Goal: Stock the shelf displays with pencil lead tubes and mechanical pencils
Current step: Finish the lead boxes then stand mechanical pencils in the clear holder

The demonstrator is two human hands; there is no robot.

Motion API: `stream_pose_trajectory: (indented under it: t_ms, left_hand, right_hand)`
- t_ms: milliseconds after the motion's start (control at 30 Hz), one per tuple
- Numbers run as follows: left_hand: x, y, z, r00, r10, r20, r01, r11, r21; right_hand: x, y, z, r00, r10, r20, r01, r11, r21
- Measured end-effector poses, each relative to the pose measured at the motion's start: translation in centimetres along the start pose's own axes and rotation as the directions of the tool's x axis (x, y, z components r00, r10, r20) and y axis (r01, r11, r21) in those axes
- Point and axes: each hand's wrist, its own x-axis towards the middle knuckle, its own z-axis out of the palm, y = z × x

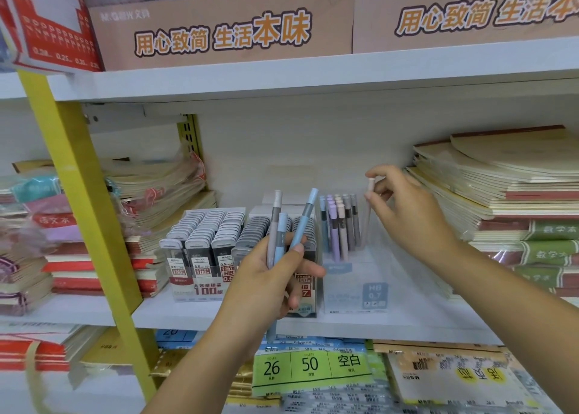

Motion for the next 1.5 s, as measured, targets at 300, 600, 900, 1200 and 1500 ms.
stream_pose_trajectory:
  t_ms: [300,600,900,1200,1500]
  left_hand:
    - [-0.2,0.0,0.1,1.0,0.003,-0.019,-0.003,1.0,-0.002]
    - [-0.5,-0.1,-0.2,1.0,-0.008,-0.011,0.008,1.0,-0.011]
    - [-0.5,0.0,-0.4,1.0,-0.009,-0.008,0.009,1.0,-0.015]
    - [-0.7,0.0,-0.4,1.0,-0.017,-0.005,0.017,0.999,-0.04]
    - [-0.6,0.0,1.1,0.995,-0.022,0.096,0.026,0.999,-0.041]
  right_hand:
    - [-1.6,-2.7,-1.5,0.998,-0.065,-0.013,0.066,0.992,0.111]
    - [-2.0,-2.8,-1.3,0.992,-0.094,0.086,0.088,0.993,0.072]
    - [-1.4,-2.9,-1.0,0.989,-0.041,0.14,0.031,0.997,0.076]
    - [-1.3,-2.4,0.1,0.97,-0.056,0.235,0.096,0.982,-0.163]
    - [-3.3,-7.8,-1.6,0.93,0.096,0.356,-0.328,0.658,0.678]
